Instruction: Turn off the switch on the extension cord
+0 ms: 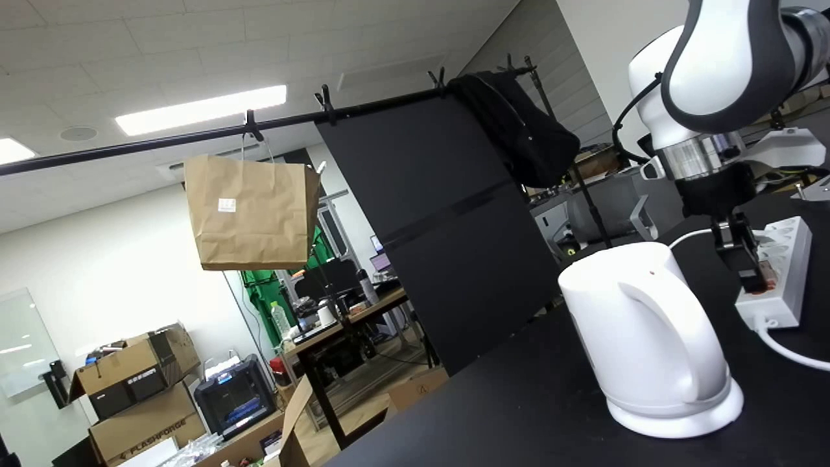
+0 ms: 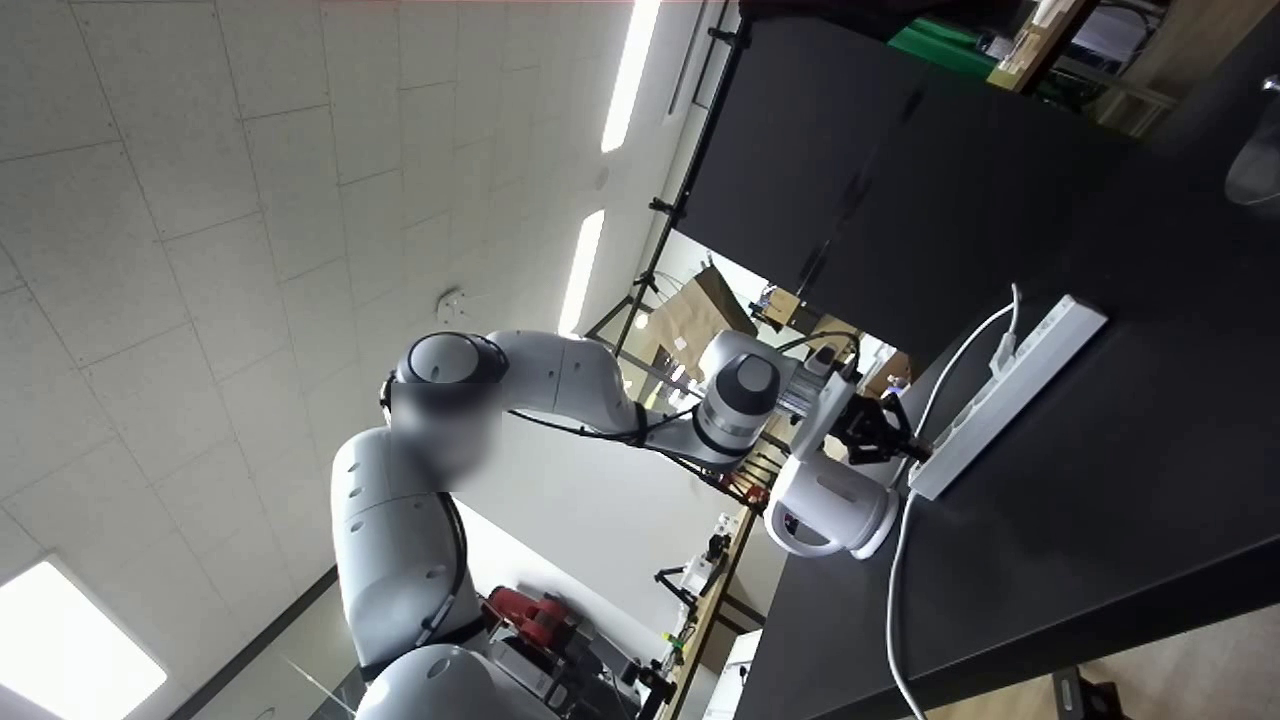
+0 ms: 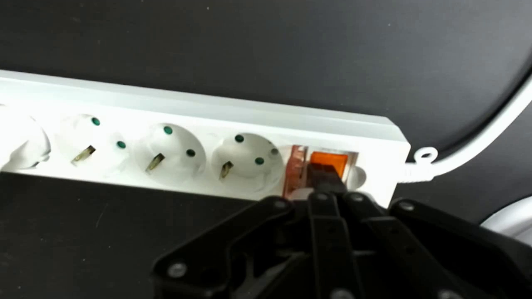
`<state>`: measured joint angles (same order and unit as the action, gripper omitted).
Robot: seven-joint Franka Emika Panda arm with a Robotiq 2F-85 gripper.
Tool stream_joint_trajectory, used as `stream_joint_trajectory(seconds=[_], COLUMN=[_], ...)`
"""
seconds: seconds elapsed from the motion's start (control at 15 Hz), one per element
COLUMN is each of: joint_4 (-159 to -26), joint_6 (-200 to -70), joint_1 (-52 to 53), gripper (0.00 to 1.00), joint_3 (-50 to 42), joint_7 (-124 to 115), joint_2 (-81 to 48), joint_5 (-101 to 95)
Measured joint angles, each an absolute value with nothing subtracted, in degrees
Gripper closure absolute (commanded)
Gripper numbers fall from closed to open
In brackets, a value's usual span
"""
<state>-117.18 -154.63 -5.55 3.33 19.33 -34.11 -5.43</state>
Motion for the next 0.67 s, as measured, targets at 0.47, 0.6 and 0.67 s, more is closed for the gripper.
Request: stream_joint_trajectory(seconds=[0.47,0.6,0.67], joint_4=[-120.16,-120.20,-120.11], joint_6=[-159.73,-159.81,-159.50], joint_1=[-5.58,-5.58,-5.58], gripper=[1.00,1.00,1.00], joint_3=[3.28,3.28,3.29], joint_7=[19.50,19.51,19.55], joint_2=[-33.33,-33.33,-33.33], joint_5=[-5.58,-5.58,-5.58])
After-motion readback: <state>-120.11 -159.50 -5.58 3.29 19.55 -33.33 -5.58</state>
